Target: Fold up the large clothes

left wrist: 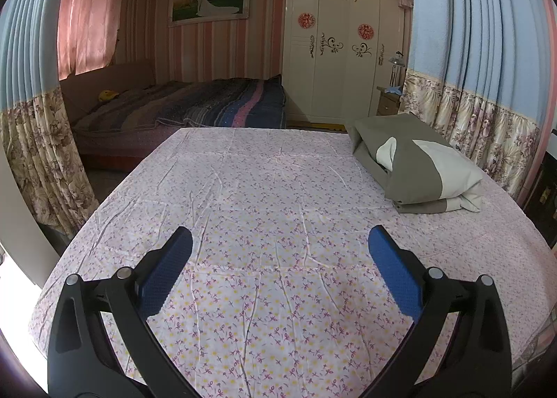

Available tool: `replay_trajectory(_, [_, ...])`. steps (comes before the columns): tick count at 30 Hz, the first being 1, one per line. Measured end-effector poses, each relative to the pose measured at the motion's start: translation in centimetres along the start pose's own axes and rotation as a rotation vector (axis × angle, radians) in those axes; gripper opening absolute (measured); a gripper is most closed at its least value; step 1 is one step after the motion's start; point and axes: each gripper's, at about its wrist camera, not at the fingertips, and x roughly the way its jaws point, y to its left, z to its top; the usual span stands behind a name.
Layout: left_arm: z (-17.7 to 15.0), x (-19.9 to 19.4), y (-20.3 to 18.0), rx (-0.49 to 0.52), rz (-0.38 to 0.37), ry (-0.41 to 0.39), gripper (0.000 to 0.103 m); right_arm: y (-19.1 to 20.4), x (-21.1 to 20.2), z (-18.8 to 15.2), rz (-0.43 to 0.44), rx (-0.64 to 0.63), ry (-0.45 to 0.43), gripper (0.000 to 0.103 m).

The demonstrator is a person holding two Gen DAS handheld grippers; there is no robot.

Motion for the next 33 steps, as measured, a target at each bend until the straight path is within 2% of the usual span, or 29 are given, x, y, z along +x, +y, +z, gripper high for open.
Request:
replay_trajectory(12, [-0.1, 0.0, -0.2, 0.003, -0.008, 0.007, 0.1, 0.0, 0.0, 0.0, -0.004, -0.003, 0.0, 0.101])
replay_trajectory(19, [-0.2, 0.9, -0.4, 0.037, 0.013, 0.045, 0.1, 0.0, 0.2, 0.0, -0.006, -0.009, 0.004, 0.101])
replay_trajectory(22, [-0.1, 1.1, -0.2, 0.014, 0.0, 0.053, 0.1, 0.0, 0.2, -0.1, -0.003, -0.006, 0.006, 0.101])
replay_trajectory(27, [0.1, 0.6, 0.3, -0.021, -0.014, 0.011, 0.1, 0.0, 0.4, -0.2, -0.004, -0.01, 0.012, 0.101])
replay_trajectory(33, [0.4, 0.1, -0.1, 0.006, -0.022, -0.014, 0.1, 0.1, 0.8, -0.3, 0.0, -0.014, 0.02, 0.101])
